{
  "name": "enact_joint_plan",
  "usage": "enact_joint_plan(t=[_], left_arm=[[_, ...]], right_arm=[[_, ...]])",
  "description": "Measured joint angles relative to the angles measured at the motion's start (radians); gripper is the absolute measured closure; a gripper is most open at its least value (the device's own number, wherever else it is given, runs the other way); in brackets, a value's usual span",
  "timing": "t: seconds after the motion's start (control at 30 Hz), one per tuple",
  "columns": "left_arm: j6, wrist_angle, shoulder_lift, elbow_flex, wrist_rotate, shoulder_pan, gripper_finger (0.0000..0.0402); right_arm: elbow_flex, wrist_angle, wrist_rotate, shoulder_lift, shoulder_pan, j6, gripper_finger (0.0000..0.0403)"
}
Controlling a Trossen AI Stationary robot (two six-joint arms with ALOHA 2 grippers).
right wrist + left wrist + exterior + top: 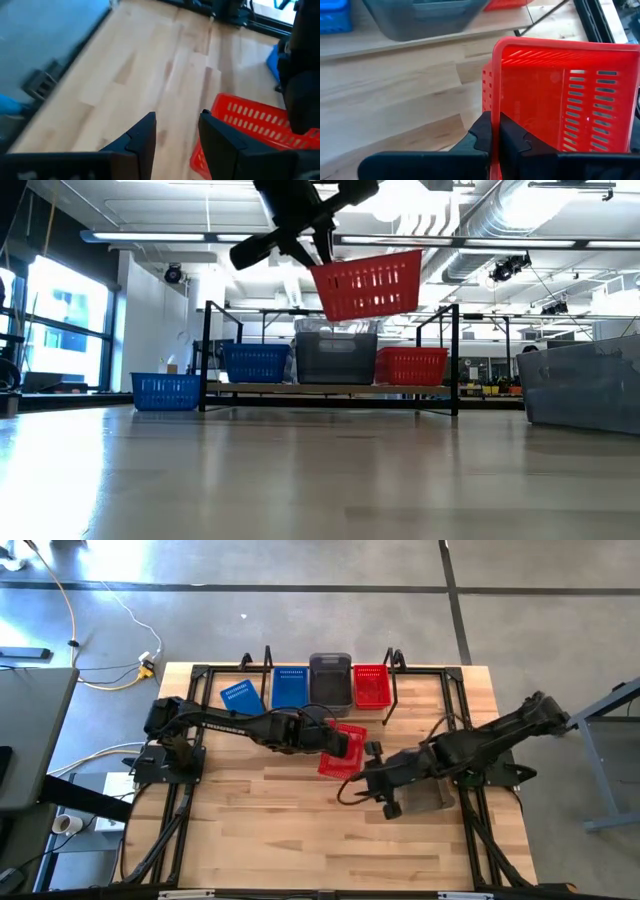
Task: Stack baskets on shelf by color
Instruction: Stack the red bin on the red bins on the shelf
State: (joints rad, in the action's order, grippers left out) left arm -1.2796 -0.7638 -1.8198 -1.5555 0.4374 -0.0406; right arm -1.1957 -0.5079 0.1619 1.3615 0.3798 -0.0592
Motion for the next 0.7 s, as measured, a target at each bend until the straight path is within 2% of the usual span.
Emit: enact_joint_plan(t=[0.43, 0.7], left_arm=[[-0.027, -0.003, 0.0, 0.0, 0.037, 0.007, 0.0401], [-0.035, -0.003, 0.0, 0.0, 0.031, 0.01, 0.0401]], right_arm=[[0.0, -0.002, 0.145, 0.155, -0.026, -0.042, 0.0269], [0.0, -0.007, 0.177, 0.221, -0.069, 0.051, 0.0269]])
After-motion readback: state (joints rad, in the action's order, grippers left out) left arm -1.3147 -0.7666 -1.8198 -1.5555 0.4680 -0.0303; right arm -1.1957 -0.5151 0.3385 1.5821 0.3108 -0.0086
